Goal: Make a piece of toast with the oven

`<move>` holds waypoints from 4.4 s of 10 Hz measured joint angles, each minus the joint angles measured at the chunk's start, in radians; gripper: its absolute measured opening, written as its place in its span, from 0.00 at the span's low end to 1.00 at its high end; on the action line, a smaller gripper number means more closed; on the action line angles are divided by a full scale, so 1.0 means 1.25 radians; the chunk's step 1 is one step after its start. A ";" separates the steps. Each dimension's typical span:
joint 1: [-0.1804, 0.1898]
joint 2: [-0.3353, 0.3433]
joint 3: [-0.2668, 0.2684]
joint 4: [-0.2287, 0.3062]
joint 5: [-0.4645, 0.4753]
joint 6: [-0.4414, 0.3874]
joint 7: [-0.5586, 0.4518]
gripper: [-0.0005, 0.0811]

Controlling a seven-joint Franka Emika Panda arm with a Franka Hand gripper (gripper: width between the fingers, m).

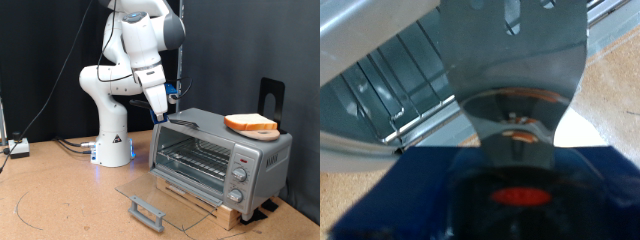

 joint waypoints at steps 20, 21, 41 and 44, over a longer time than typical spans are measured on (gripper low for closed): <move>0.010 0.089 0.123 0.095 0.121 0.082 0.093 0.49; 0.010 0.089 0.130 0.096 0.119 0.082 0.096 0.49; 0.022 0.171 0.311 0.138 0.200 0.276 0.240 0.49; 0.024 0.171 0.288 0.131 0.264 0.294 0.192 0.49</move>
